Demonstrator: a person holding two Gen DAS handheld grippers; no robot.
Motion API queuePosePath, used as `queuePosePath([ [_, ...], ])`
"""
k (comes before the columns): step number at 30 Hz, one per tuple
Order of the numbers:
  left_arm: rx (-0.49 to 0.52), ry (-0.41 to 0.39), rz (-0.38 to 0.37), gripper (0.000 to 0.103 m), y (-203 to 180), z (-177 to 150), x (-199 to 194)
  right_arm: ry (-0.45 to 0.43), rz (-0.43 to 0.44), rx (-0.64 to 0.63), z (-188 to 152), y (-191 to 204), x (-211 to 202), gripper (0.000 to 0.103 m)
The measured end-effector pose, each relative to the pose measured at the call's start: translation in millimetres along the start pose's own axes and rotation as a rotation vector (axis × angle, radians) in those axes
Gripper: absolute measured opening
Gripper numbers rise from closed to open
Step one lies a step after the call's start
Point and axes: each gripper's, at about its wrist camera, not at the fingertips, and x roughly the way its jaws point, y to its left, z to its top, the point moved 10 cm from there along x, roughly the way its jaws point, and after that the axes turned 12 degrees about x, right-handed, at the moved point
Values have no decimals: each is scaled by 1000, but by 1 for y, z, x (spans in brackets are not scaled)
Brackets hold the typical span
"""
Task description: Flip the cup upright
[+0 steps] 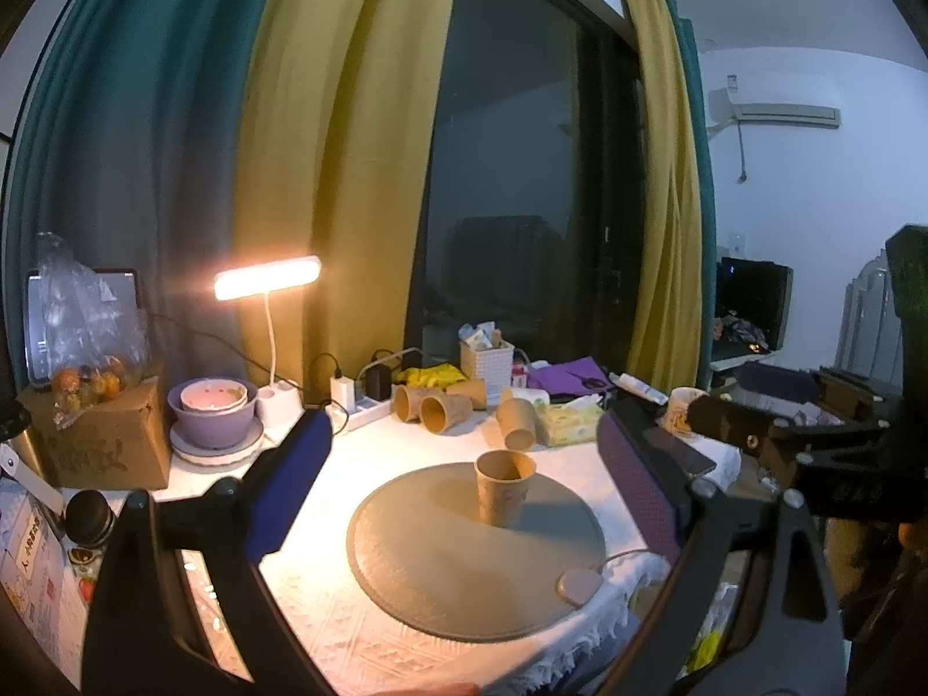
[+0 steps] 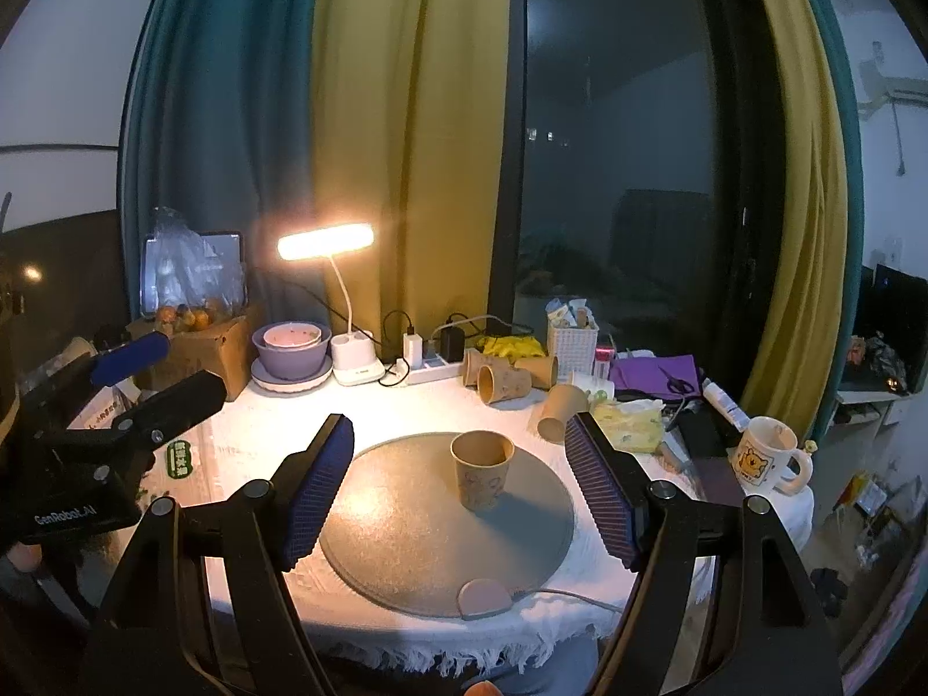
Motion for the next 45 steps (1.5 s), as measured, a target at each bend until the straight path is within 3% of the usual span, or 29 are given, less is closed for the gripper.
queuePosePath([
  [45, -11, 26, -11, 94, -16, -5, -2, 38, 5, 8, -9, -2, 9, 78],
])
